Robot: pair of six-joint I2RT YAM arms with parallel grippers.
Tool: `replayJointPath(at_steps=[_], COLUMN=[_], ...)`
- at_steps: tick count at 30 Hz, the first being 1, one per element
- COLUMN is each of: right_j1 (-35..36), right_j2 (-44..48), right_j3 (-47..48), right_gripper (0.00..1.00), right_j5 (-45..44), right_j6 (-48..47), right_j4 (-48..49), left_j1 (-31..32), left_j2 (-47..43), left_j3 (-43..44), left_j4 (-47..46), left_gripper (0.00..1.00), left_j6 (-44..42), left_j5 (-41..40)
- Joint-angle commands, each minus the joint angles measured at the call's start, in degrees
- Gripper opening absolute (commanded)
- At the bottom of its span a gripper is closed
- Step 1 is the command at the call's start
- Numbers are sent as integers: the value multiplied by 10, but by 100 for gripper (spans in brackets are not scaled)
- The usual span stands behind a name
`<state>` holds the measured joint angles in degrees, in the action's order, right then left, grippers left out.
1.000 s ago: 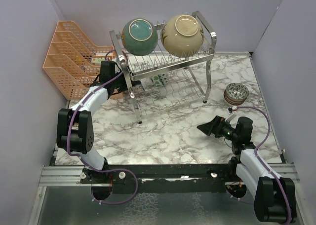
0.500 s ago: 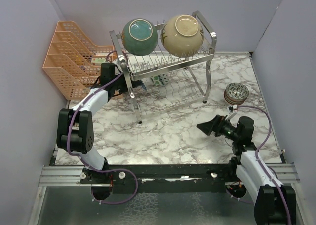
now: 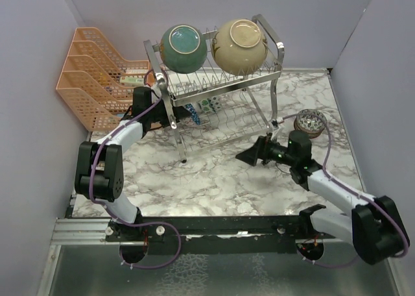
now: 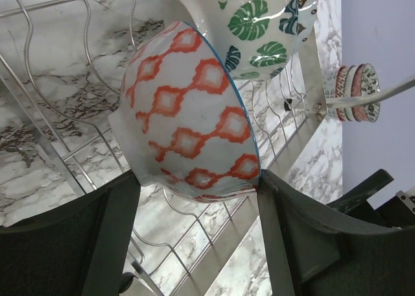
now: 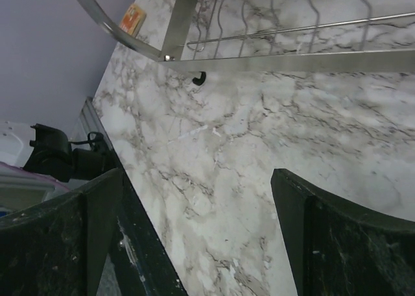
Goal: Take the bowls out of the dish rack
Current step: Pick up the bowl from the dish rack.
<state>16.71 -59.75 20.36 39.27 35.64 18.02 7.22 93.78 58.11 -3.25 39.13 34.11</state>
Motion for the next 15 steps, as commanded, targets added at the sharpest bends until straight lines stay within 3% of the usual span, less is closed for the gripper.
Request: replayJointPath(at_steps=[1, 5, 11, 15], right_j1=[78, 122, 140, 140], right_j2=[-92, -159, -241, -274], right_j3=[75, 144, 212, 233], right_gripper=[92, 80, 51, 45], right_j5=[-95, -140, -172, -182], right_j6=[40, 55, 87, 103], right_j4=[66, 76, 92, 105], left_j1=[-9, -9, -10, -11], left_j2=[2, 4, 6, 11], left_j3=[-12, -11, -11, -18], left_j4=[-26, -37, -50, -77], left_gripper=[53, 53, 53, 53], left_j6=[31, 36, 40, 51], left_j5=[48, 62, 87, 116])
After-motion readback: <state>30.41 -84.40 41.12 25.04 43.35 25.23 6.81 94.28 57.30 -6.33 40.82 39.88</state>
